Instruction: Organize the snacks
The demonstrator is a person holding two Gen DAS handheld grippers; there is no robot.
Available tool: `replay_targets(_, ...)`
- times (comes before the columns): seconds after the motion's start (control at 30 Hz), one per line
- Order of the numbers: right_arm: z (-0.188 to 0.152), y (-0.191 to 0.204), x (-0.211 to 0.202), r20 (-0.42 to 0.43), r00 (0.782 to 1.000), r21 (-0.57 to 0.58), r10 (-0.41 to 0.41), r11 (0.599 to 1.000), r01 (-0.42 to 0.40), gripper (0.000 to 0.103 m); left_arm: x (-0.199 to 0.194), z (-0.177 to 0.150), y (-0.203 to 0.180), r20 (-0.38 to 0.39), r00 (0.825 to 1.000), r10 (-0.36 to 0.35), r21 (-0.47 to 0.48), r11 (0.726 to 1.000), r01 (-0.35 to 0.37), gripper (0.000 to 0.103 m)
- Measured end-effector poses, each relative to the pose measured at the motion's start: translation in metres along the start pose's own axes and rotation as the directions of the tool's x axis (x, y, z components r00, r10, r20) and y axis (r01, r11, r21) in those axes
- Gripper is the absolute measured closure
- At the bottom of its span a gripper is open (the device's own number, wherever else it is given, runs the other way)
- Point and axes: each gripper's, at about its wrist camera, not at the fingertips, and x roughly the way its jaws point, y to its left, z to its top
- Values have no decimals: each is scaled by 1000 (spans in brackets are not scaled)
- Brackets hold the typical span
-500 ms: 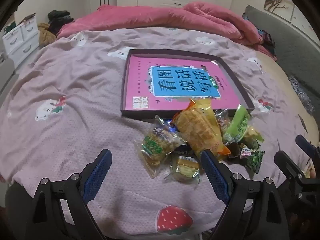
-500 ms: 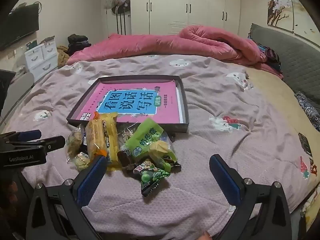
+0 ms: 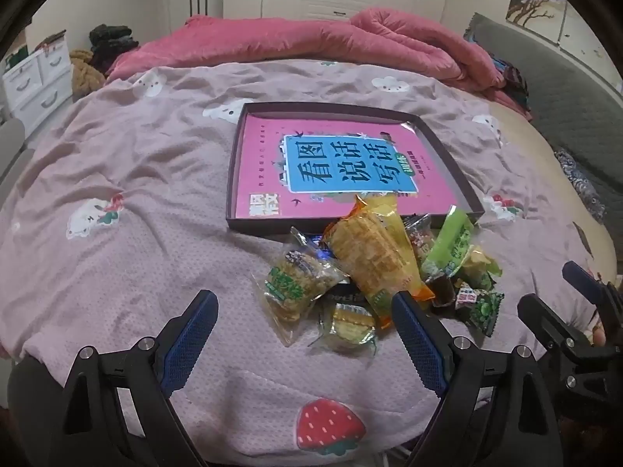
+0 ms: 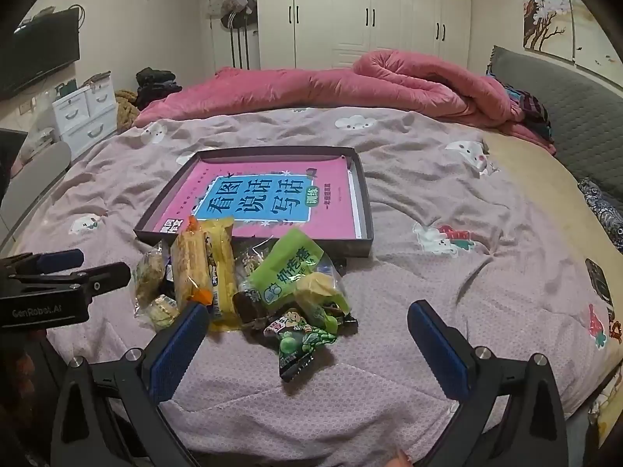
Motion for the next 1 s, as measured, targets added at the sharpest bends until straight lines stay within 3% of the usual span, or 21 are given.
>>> replay_targets(1.0, -6, -2, -13, -5, 1000, 7, -9, 1000, 9, 0, -8, -7, -8, -4, 1000, -13, 19, 1000, 13, 12)
